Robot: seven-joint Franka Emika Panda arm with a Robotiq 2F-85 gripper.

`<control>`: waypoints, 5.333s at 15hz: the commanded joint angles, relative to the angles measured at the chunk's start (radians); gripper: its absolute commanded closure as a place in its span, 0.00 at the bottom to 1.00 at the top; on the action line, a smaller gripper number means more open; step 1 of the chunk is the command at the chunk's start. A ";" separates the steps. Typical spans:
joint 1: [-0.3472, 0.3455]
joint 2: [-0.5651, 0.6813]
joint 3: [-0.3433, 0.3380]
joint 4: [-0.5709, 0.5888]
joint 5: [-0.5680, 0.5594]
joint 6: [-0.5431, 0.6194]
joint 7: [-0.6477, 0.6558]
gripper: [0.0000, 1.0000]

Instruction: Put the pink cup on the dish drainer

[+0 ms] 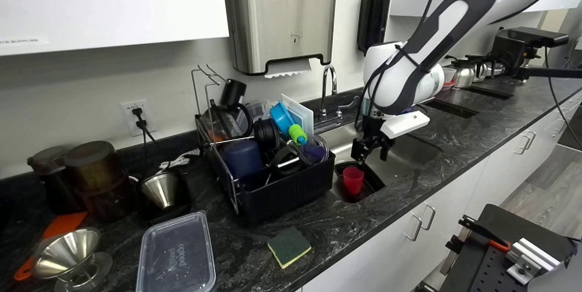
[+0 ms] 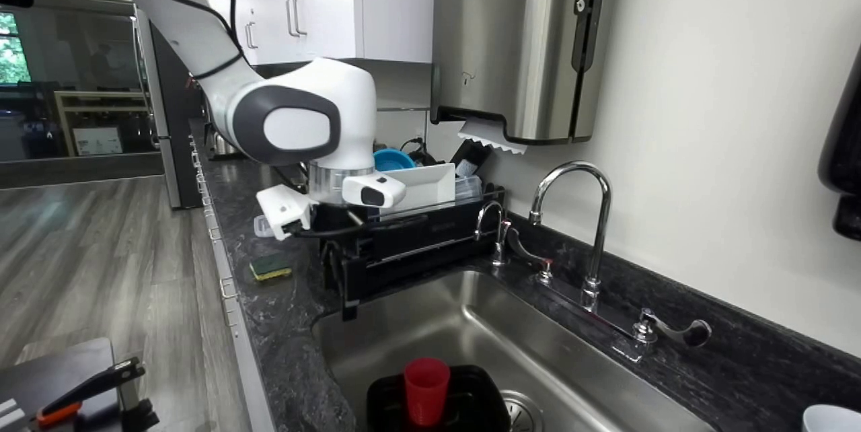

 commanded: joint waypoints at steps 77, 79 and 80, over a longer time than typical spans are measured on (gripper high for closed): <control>-0.085 0.689 -0.097 0.552 -0.007 0.106 -0.092 0.99; -0.085 0.678 -0.094 0.542 -0.005 0.118 -0.094 1.00; -0.085 0.666 -0.091 0.537 -0.003 0.118 -0.095 0.99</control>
